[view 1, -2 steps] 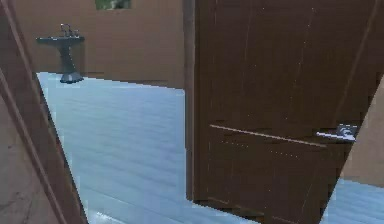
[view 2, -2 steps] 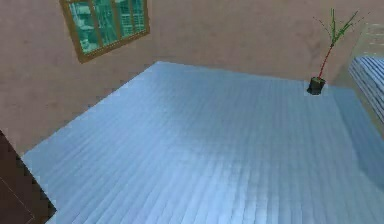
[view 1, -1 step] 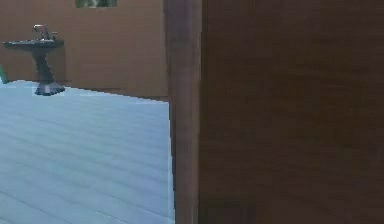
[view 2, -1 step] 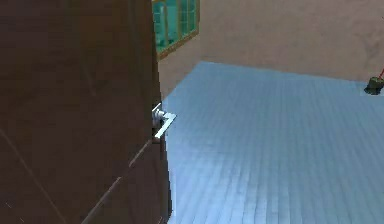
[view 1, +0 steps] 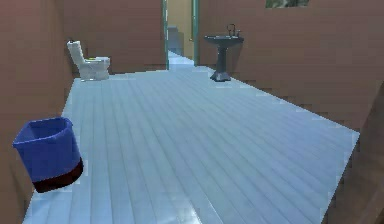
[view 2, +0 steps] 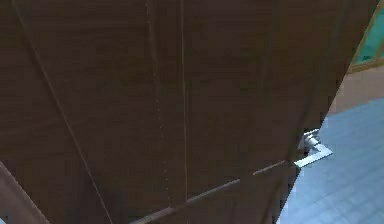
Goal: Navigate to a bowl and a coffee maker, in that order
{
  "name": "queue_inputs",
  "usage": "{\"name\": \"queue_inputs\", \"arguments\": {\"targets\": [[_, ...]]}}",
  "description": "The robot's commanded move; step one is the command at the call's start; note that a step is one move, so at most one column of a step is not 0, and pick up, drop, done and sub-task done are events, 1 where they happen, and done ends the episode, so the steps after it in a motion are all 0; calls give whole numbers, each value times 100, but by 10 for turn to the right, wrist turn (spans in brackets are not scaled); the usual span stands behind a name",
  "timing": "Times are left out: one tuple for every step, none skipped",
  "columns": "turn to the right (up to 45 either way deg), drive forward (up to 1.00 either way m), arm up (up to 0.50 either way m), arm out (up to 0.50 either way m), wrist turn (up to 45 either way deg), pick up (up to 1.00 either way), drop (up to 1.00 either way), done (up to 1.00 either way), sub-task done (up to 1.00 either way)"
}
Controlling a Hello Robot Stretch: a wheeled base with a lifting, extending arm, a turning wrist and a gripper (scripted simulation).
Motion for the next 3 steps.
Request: {"name": "queue_inputs", "arguments": {"targets": [[-150, 0, 0, 0, 0, 0, 0, 0, 0], [0, 5, 0, 0, 0, 0, 0, 0, 0], [120, 0, 0, 0, 0, 0, 0, 0, 0]]}}
